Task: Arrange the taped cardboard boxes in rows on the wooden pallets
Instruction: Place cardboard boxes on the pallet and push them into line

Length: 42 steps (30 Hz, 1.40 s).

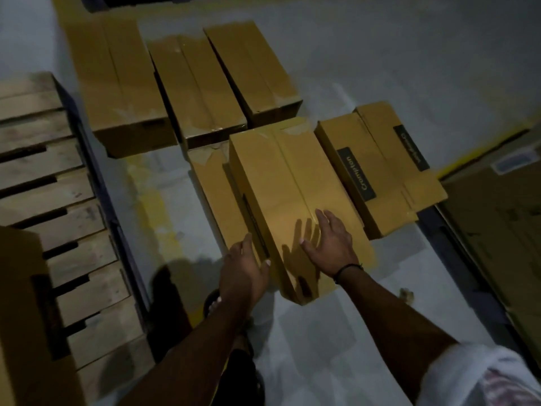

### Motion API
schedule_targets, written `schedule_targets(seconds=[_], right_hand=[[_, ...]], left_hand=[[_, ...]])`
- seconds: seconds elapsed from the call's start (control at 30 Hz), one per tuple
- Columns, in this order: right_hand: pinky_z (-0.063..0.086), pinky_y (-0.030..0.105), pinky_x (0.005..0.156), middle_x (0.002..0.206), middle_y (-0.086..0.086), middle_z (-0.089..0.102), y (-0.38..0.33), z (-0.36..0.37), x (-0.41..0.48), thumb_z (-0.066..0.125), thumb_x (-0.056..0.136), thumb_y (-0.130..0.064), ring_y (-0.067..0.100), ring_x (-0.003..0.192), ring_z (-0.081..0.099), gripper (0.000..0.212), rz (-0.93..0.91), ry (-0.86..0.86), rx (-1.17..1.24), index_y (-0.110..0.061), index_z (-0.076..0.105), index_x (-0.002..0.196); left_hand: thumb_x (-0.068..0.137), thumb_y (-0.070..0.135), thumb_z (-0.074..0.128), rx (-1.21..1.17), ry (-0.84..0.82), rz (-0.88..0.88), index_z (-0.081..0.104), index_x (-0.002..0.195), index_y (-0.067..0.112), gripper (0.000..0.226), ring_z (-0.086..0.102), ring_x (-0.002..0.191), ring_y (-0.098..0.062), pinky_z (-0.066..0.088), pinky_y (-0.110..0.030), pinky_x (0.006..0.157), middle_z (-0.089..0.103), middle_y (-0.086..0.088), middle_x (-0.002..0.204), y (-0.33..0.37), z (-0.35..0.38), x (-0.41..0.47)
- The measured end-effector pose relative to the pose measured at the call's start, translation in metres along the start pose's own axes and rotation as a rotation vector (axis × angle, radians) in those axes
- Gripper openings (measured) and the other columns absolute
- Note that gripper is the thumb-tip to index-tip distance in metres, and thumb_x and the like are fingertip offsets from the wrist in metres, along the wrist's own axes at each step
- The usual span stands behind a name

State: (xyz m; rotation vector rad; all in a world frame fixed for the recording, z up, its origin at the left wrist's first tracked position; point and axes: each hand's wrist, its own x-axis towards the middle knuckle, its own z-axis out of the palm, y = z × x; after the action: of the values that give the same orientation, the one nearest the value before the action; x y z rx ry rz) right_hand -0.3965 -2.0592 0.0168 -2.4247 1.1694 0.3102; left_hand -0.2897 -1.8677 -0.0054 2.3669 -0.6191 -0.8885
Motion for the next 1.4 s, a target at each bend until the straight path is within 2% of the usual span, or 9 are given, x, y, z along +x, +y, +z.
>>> schedule_targets(seconds=[0.47, 0.67, 0.77, 0.9, 1.0, 1.17, 1.27, 1.33, 1.4], right_hand=[[0.021, 0.053, 0.12, 0.167, 0.009, 0.013, 0.001, -0.014, 0.118, 0.06, 0.092, -0.056, 0.033, 0.152, 0.009, 0.086, -0.151, -0.105, -0.226, -0.022, 0.019, 0.159], [0.018, 0.062, 0.121, 0.168, 0.011, -0.001, 0.033, -0.014, 0.153, 0.065, 0.086, -0.063, 0.042, 0.153, 0.0, 0.101, -0.075, -0.123, -0.294, -0.023, 0.009, 0.16], [0.019, 0.066, 0.119, 0.168, 0.01, -0.006, 0.053, -0.018, 0.164, 0.069, 0.082, -0.064, 0.043, 0.153, 0.001, 0.107, 0.01, -0.131, -0.242, -0.028, 0.006, 0.161], [0.031, 0.056, 0.117, 0.168, 0.008, -0.013, 0.073, -0.02, 0.175, 0.073, 0.082, -0.06, 0.041, 0.151, 0.011, 0.109, -0.015, -0.132, -0.114, -0.03, 0.004, 0.162], [0.033, 0.052, 0.115, 0.168, 0.006, -0.012, 0.08, -0.021, 0.181, 0.072, 0.082, -0.062, 0.043, 0.149, 0.015, 0.109, -0.094, -0.148, -0.133, -0.032, 0.003, 0.161], [0.038, 0.055, 0.109, 0.167, 0.006, -0.002, 0.081, -0.027, 0.175, 0.07, 0.076, -0.072, 0.045, 0.139, 0.027, 0.107, -0.161, -0.092, -0.174, -0.036, 0.012, 0.159], [0.037, 0.052, 0.107, 0.166, 0.005, 0.005, 0.074, -0.038, 0.162, 0.066, 0.074, -0.077, 0.044, 0.133, 0.034, 0.098, -0.261, -0.035, -0.184, -0.038, 0.024, 0.153], [0.037, 0.05, 0.104, 0.164, 0.004, 0.01, 0.06, -0.044, 0.151, 0.065, 0.073, -0.078, 0.042, 0.128, 0.037, 0.09, -0.298, -0.01, -0.168, -0.038, 0.034, 0.147], [0.036, 0.048, 0.102, 0.163, 0.003, 0.013, 0.039, -0.047, 0.138, 0.065, 0.073, -0.078, 0.041, 0.124, 0.038, 0.083, -0.343, -0.011, -0.162, -0.039, 0.042, 0.143]], left_hand=[[0.097, 0.046, 0.061, 0.03, -0.026, -0.015, 0.026, 0.159, 0.022, 0.075, 0.047, 0.134, -0.03, 0.048, -0.042, 0.105, 0.039, -0.009, 0.156, 0.047, -0.006, 0.097], [0.095, 0.046, 0.064, 0.029, -0.018, -0.081, 0.02, 0.161, 0.024, 0.083, 0.026, 0.15, -0.037, 0.034, -0.043, 0.116, 0.006, -0.012, 0.169, 0.066, 0.037, 0.115], [0.093, 0.042, 0.069, -0.037, -0.067, -0.197, 0.011, 0.163, 0.025, 0.092, 0.016, 0.151, -0.045, 0.029, -0.048, 0.119, -0.008, -0.018, 0.168, 0.072, 0.06, 0.122], [0.087, 0.039, 0.078, -0.164, -0.058, -0.24, 0.007, 0.163, 0.027, 0.104, 0.017, 0.148, -0.05, 0.031, -0.052, 0.115, -0.001, -0.022, 0.164, 0.077, 0.084, 0.127], [0.083, 0.042, 0.082, -0.199, -0.02, -0.274, 0.01, 0.162, 0.029, 0.109, 0.019, 0.148, -0.051, 0.032, -0.055, 0.115, -0.001, -0.022, 0.164, 0.081, 0.093, 0.13], [0.071, 0.052, 0.088, -0.306, 0.07, -0.304, 0.024, 0.159, 0.037, 0.109, 0.029, 0.145, -0.046, 0.038, -0.054, 0.114, 0.009, -0.016, 0.162, 0.081, 0.095, 0.123], [0.058, 0.08, 0.078, -0.334, 0.099, -0.324, 0.025, 0.156, 0.046, 0.116, 0.038, 0.143, -0.042, 0.044, -0.053, 0.111, 0.015, -0.014, 0.163, 0.081, 0.086, 0.101], [0.052, 0.09, 0.072, -0.311, 0.112, -0.34, 0.022, 0.153, 0.054, 0.119, 0.034, 0.146, -0.042, 0.044, -0.057, 0.11, 0.013, -0.009, 0.166, 0.078, 0.073, 0.08], [0.055, 0.08, 0.081, -0.299, 0.126, -0.364, 0.023, 0.155, 0.052, 0.119, 0.022, 0.15, -0.041, 0.039, -0.058, 0.113, 0.004, -0.001, 0.167, 0.073, 0.059, 0.055]])
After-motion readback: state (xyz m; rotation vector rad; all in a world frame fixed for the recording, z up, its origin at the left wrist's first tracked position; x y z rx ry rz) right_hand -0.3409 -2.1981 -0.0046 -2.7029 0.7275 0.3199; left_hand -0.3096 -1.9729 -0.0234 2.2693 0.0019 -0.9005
